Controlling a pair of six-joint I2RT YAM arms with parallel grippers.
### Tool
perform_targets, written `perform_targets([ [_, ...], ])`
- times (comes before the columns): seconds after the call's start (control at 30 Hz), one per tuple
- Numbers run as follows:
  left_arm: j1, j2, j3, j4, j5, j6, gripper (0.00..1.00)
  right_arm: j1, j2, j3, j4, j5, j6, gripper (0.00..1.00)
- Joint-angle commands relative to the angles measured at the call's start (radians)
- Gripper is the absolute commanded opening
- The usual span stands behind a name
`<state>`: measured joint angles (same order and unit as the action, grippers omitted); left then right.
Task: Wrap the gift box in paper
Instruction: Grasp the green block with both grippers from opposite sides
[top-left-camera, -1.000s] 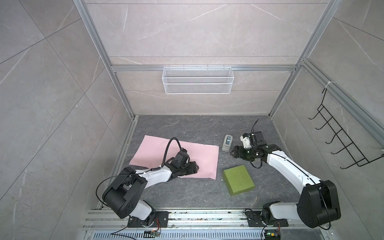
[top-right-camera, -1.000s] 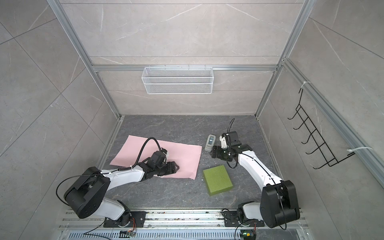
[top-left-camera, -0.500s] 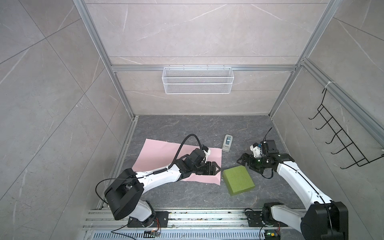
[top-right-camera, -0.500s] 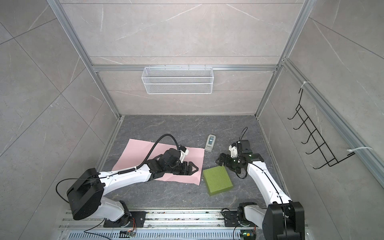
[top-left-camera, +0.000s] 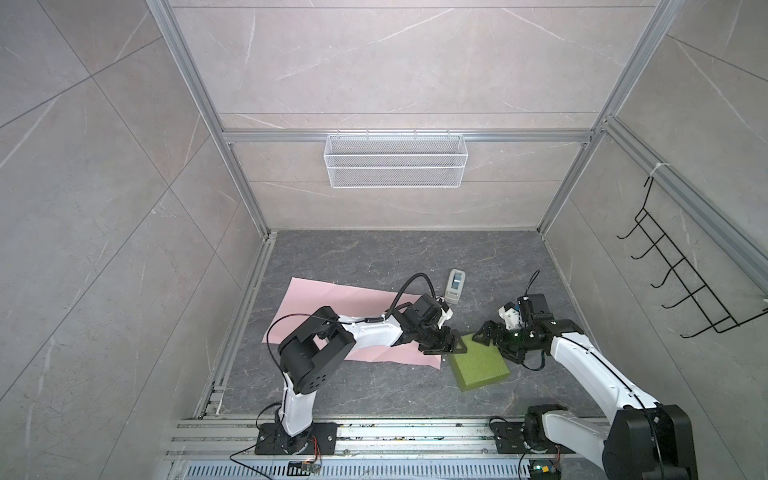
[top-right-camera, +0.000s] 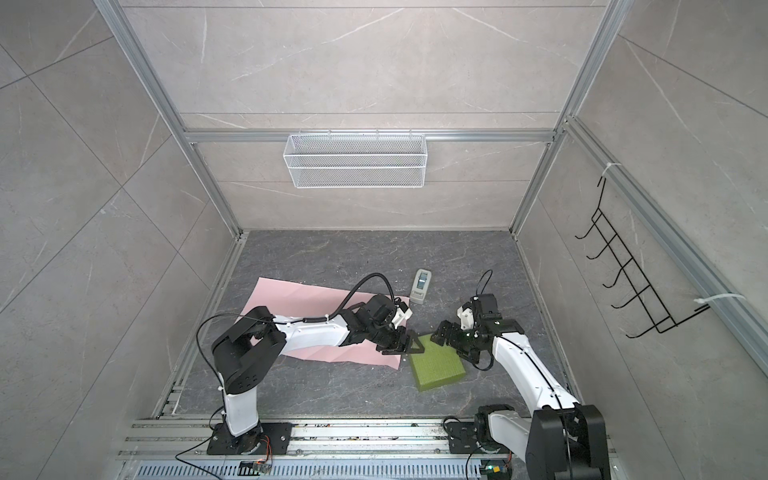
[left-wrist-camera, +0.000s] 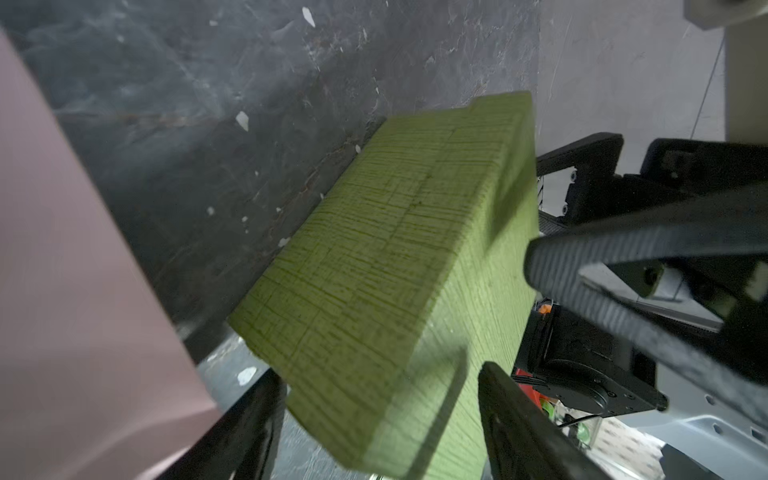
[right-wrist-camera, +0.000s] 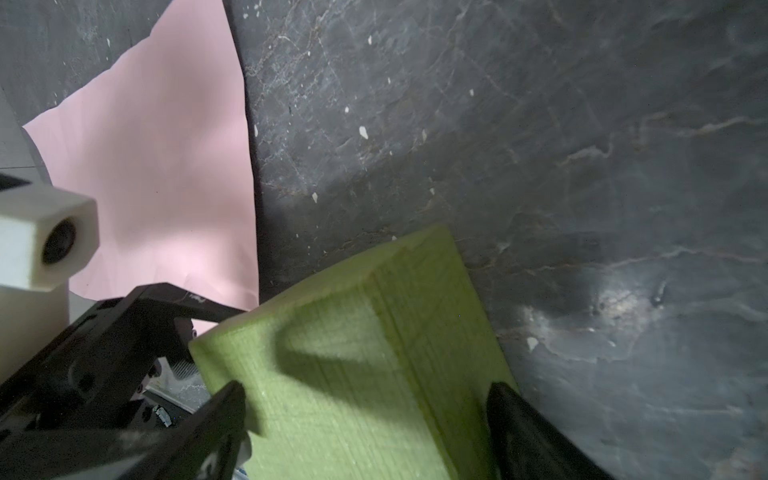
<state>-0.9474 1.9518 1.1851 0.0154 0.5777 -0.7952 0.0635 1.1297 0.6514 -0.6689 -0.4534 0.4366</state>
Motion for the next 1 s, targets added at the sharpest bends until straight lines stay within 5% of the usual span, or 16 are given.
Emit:
perform_targets([
  [0.0, 0.052, 0.046, 0.068, 0.079, 0.031, -0.035, 0.69, -0.007, -0.004, -0.017, 0.091, -0.027, 0.034, 0.91],
  [0.23, 0.158, 0.188, 0.28, 0.076, -0.006, -0.053, 0.66, -0.078, 0.191, 0.047, 0.269, -0.126, 0.064, 0.87],
  [0.4, 0.158, 0.096, 0.174, 0.092, -0.029, -0.038, 0.75, -0.1, 0.176, 0.039, 0.235, -0.054, 0.011, 0.92],
  [0.57, 0.129, 0.027, 0.06, 0.093, -0.01, -0.034, 0.8, -0.1, 0.138, -0.038, 0.274, -0.125, 0.026, 0.92],
  [0.97, 0.094, -0.024, 0.052, 0.067, -0.017, -0.003, 0.85, -0.1, 0.072, -0.028, 0.182, -0.091, -0.014, 0.91],
])
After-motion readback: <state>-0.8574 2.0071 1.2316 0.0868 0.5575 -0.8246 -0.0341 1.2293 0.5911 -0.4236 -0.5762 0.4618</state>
